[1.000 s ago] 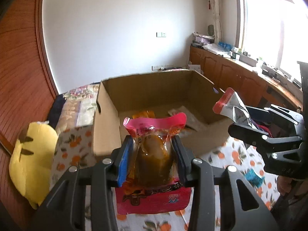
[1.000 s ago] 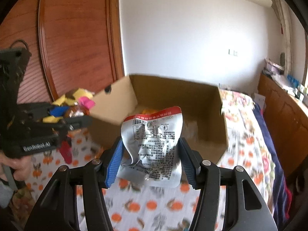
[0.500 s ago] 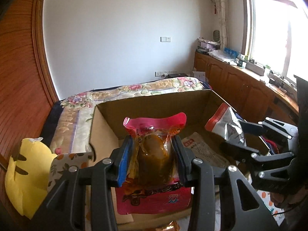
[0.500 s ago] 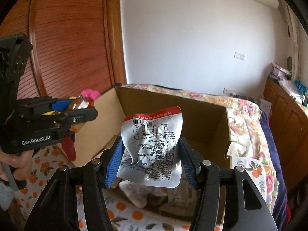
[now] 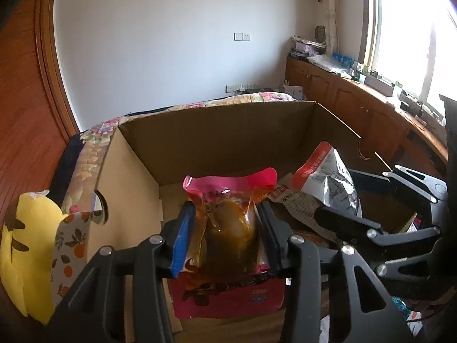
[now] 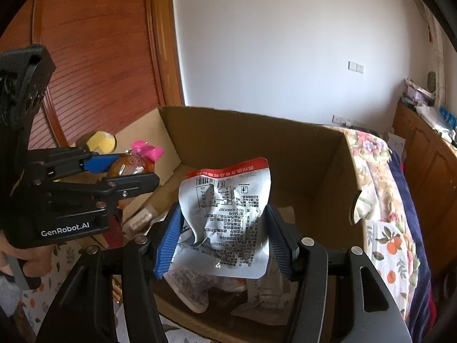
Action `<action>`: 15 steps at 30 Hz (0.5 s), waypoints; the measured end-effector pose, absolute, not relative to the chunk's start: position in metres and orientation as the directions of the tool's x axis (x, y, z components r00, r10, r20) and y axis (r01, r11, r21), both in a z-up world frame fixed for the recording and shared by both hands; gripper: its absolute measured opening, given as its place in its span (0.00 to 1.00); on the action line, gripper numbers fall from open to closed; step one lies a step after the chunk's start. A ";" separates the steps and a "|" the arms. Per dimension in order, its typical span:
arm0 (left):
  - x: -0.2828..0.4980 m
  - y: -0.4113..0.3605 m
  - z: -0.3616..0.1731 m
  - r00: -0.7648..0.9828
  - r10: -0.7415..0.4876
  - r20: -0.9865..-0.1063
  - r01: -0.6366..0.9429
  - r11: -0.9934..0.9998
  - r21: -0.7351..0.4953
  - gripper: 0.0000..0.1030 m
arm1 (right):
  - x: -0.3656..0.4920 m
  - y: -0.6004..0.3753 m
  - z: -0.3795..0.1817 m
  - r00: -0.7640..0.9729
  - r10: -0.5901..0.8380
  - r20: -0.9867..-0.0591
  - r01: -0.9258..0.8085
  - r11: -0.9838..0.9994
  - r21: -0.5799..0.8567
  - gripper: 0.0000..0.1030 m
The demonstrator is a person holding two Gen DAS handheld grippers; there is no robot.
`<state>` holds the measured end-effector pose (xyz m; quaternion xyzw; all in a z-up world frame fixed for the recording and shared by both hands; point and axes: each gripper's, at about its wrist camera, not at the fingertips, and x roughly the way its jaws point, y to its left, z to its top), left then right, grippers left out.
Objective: Organize snacks
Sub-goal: 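Carry the bread bag and foil pouch over the box with both grippers, then open both grippers to drop the bread bag and foil pouch into the box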
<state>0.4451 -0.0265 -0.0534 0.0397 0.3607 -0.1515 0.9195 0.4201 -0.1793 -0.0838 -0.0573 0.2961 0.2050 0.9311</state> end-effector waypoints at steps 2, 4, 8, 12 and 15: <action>0.445 -0.029 -0.055 0.685 -0.249 -0.685 0.313 0.949 -0.033 0.46 | 0.418 -0.177 -0.086 0.739 0.340 -0.581 -0.416 0.909 0.003 0.59; 0.443 -0.030 -0.055 0.684 -0.246 -0.687 0.315 0.949 -0.026 0.47 | 0.417 -0.178 -0.087 0.741 0.334 -0.582 -0.412 0.911 -0.002 0.63; 0.438 -0.030 -0.048 0.701 -0.245 -0.670 0.322 0.947 -0.010 0.50 | 0.416 -0.176 -0.083 0.747 0.322 -0.581 -0.408 0.913 -0.019 0.71; 0.431 -0.022 -0.038 0.716 -0.264 -0.646 0.316 0.948 -0.037 0.53 | 0.408 -0.178 -0.077 0.751 0.324 -0.575 -0.405 0.914 -0.013 0.71; 0.421 -0.016 -0.030 0.725 -0.276 -0.631 0.319 0.947 -0.047 0.53 | 0.397 -0.183 -0.071 0.758 0.326 -0.565 -0.397 0.918 -0.003 0.71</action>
